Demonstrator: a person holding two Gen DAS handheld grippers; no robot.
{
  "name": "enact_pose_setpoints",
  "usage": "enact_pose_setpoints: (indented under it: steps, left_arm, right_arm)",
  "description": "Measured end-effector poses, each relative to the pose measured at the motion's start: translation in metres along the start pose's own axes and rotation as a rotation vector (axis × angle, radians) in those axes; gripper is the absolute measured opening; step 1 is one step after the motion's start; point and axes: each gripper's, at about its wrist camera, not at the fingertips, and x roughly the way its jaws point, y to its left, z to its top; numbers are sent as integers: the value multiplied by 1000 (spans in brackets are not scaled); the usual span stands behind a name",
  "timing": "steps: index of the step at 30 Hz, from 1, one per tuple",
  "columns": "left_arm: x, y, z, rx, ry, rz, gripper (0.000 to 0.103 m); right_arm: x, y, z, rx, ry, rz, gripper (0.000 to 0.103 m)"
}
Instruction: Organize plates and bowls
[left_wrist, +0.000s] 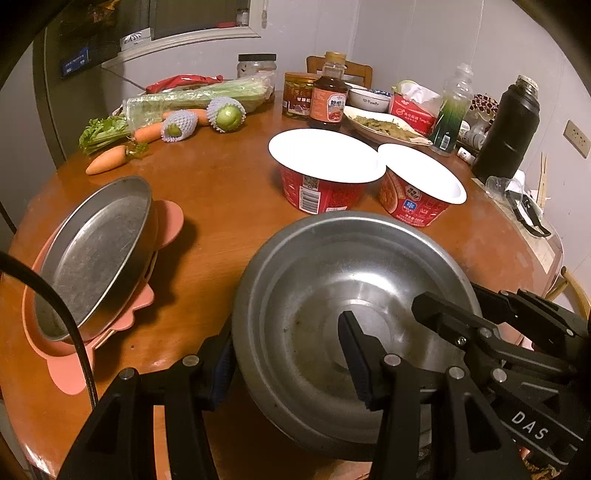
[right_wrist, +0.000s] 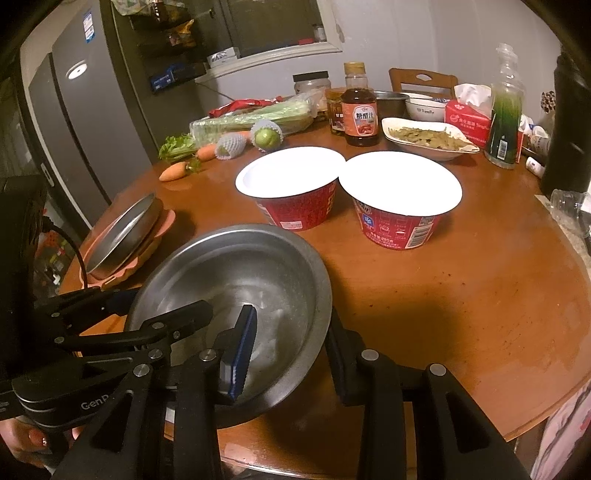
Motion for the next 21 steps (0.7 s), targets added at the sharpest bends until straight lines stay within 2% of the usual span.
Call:
enact_pose_setpoints:
  steps: [10, 15, 21]
  left_arm:
    - [-11, -1, 2, 0, -24, 26, 53]
    - [-15, 2, 3, -7, -34, 45, 54]
    - [-22, 6, 7, -10, -53, 43, 54]
  right_arm:
    - [-6, 1, 2, 0, -15, 5, 40]
    - [-9, 0, 3, -5, -33, -33, 41]
    - [-18, -4, 6, 20, -67, -10, 42]
